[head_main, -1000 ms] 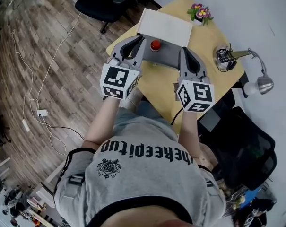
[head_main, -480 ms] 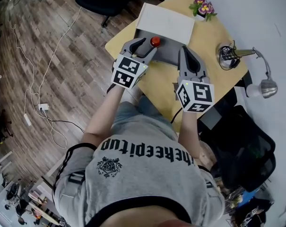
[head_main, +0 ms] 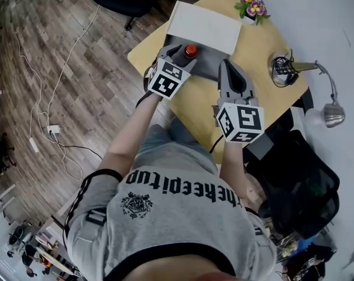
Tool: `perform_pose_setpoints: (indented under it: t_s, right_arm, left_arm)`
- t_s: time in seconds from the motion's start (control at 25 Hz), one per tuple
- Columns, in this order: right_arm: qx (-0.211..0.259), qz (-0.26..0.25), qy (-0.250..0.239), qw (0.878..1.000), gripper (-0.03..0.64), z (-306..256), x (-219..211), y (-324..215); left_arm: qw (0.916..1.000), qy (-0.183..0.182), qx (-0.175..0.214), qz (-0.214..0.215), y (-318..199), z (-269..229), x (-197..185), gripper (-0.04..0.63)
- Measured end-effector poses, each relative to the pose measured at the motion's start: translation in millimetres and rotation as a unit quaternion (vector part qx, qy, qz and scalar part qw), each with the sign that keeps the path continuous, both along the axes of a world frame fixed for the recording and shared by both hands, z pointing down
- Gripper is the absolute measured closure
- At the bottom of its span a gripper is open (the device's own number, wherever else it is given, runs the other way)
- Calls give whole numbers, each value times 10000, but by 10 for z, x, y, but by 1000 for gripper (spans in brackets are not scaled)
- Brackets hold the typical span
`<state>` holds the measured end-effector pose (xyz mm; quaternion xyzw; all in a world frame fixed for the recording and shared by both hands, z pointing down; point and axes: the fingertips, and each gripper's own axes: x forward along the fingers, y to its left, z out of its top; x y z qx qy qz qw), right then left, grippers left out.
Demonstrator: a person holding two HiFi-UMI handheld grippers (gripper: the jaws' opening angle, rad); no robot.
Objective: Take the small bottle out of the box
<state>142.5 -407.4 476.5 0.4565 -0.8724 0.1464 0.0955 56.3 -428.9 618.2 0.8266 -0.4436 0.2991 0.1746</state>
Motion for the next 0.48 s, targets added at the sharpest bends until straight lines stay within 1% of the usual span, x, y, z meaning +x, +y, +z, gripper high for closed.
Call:
perform_pose_setpoints:
  t_s: [0.16, 0.28, 0.48]
  right_arm:
    - [-52, 7, 13, 10000, 617, 38, 9, 2]
    - [-79, 25, 28, 10000, 617, 48, 15, -2]
    - [-99, 47, 61, 9999, 617, 52, 19, -13]
  left_arm:
    - [9998, -108, -121, 94, -53, 113, 64, 362]
    - [9997, -164, -180, 87, -98, 178, 100, 362]
    - [9987, -407, -283, 74, -166, 267, 115, 362]
